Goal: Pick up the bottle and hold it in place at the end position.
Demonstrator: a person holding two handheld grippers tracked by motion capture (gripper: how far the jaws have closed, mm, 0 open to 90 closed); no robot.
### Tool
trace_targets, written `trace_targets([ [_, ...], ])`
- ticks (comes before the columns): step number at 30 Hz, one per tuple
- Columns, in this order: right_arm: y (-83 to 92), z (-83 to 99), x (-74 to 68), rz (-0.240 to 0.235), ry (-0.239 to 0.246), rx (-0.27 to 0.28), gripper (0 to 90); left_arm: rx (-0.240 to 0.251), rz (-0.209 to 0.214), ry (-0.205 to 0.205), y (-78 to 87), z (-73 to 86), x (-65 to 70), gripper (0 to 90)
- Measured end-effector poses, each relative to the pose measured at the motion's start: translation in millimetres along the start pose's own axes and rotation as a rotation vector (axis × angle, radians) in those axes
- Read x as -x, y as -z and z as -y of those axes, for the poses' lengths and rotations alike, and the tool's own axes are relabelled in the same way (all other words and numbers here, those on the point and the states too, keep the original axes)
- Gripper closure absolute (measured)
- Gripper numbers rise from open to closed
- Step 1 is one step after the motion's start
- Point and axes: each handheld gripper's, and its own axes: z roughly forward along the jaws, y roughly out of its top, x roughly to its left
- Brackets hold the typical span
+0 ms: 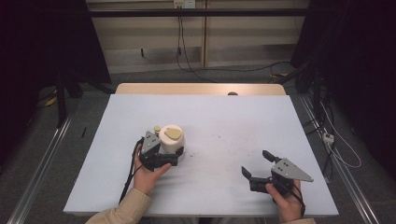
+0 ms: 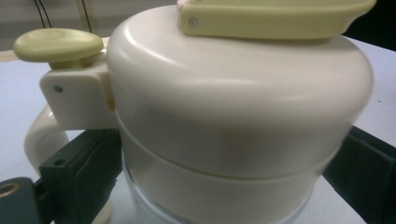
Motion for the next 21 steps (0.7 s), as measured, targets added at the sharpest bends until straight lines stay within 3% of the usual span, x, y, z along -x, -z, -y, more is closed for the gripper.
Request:
trace_targets([
  [21,-0.6,0.5,0.4,0.0,-0.007,-0.001,4.8,0.025,-0.048,0.016,-13.2,-1.5,4.4,3.3],
])
